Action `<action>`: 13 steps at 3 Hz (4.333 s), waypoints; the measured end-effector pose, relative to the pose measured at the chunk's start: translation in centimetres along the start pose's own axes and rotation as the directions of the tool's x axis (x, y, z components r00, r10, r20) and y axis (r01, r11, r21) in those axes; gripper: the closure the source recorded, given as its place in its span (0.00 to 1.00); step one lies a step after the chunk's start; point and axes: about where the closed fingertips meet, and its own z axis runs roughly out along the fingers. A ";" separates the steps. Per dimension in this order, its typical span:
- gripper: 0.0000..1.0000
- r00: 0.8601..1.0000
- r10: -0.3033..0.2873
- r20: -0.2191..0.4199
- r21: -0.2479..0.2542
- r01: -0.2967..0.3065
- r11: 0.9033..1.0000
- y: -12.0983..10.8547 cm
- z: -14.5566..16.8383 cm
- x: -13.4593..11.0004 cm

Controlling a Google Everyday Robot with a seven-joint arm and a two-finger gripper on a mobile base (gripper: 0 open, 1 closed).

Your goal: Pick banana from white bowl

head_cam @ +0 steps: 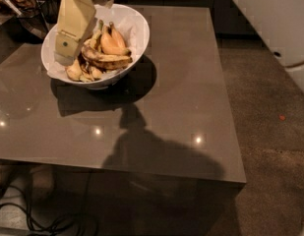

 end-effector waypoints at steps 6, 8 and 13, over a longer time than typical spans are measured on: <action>0.19 0.976 0.212 -0.056 0.016 -0.211 0.977 -4.9 4.3 -2.7; 0.26 0.962 0.261 -0.080 -0.005 -0.263 0.965 -6.8 6.4 -2.5; 0.41 0.951 0.277 -0.136 -0.013 -0.281 0.960 -8.7 10.3 -3.6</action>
Offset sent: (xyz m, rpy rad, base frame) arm 0.0470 -0.0128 -0.0245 0.0132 0.1878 -0.2077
